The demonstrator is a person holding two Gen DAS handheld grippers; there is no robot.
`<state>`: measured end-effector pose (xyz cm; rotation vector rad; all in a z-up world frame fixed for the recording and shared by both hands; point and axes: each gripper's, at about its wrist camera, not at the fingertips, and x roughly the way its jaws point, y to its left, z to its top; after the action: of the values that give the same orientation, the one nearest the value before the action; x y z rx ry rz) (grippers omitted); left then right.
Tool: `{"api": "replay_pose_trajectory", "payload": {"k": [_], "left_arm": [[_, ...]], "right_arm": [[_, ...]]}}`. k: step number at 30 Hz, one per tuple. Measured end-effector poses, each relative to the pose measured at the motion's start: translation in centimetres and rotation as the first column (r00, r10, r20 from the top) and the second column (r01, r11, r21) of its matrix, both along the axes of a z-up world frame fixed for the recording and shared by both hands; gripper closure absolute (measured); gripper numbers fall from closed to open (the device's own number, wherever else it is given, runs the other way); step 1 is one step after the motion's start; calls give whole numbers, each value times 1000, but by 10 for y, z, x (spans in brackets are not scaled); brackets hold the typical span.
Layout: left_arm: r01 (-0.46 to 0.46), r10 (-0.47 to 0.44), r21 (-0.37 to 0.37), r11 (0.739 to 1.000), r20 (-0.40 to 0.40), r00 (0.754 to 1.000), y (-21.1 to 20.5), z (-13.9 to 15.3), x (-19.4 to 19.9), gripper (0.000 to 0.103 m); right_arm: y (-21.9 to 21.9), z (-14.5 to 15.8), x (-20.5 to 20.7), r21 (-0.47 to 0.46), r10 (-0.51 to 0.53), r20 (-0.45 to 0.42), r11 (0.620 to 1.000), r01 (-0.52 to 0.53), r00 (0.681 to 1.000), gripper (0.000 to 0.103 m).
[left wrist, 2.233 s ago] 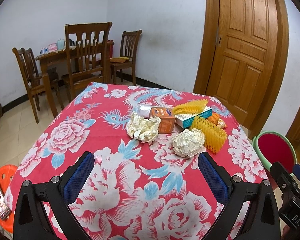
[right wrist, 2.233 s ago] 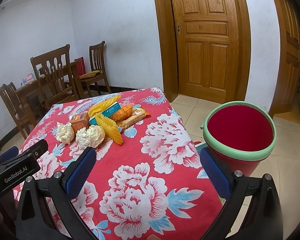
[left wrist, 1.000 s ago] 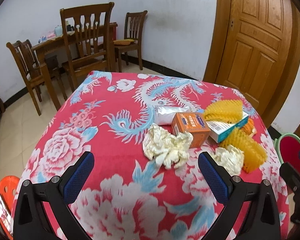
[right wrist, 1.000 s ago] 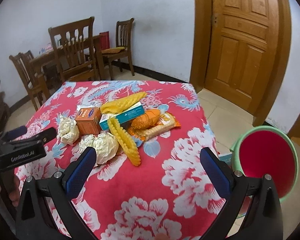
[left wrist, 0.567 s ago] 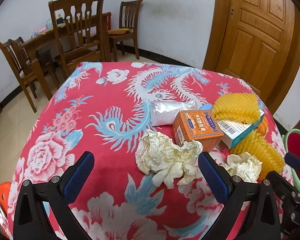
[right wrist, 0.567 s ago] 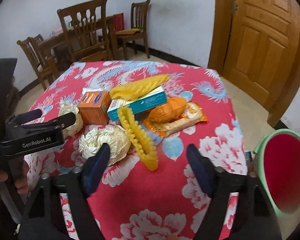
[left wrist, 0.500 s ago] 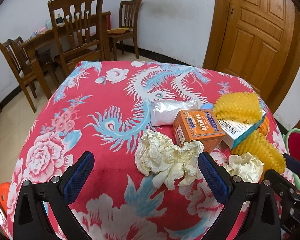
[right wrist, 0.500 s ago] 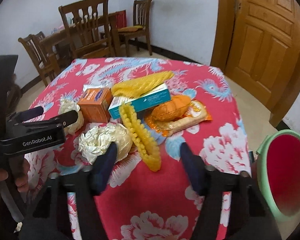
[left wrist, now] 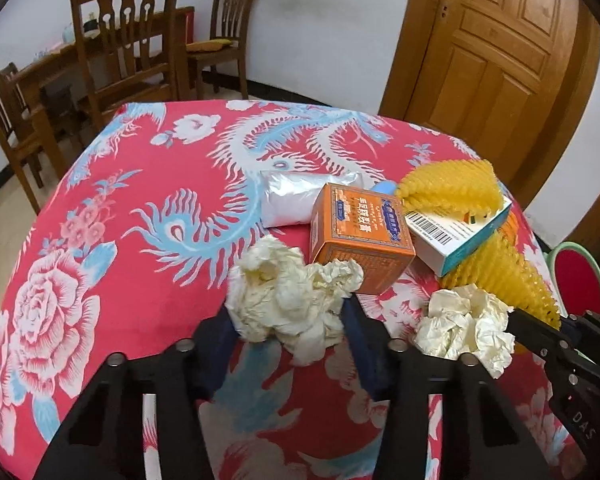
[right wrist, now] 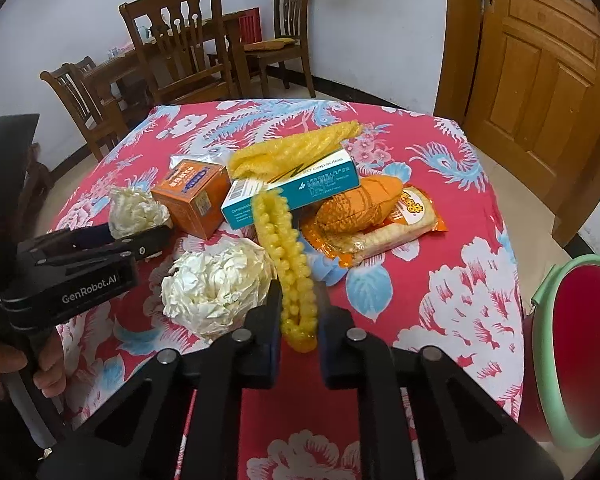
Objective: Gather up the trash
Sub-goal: 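Grasp the crumpled tissue with the left tool while the right tool grasps the yellow foam net, then carry both items over the red bucket and open both tools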
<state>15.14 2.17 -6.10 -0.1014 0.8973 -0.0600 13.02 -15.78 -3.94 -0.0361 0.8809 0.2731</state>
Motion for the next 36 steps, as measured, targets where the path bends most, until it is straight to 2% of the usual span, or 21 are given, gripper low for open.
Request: {"api": "replay_pose_trajectory", "payload": {"k": [4,13,26,36], "left_arm": [[6,-6,-32,999,12,1000,3,5,-6,64],[12,-9,-85,996,40,999,7,21,-26,66],[101,-92,-89,991,106,990,-16,55,-51,65],[190,-176,-85,978,145,974,-49,75,-59,66]], "right_arm": [[-2,4,-4,9,-5,10,1000,4,1000,88],[-6,17,-17,40,-7,37,999,6,999,88],[-20,39,-38,50,-36,90,998,32,995,88],[-50,54,-58,61,-109,125,993,102,986,88]]}}
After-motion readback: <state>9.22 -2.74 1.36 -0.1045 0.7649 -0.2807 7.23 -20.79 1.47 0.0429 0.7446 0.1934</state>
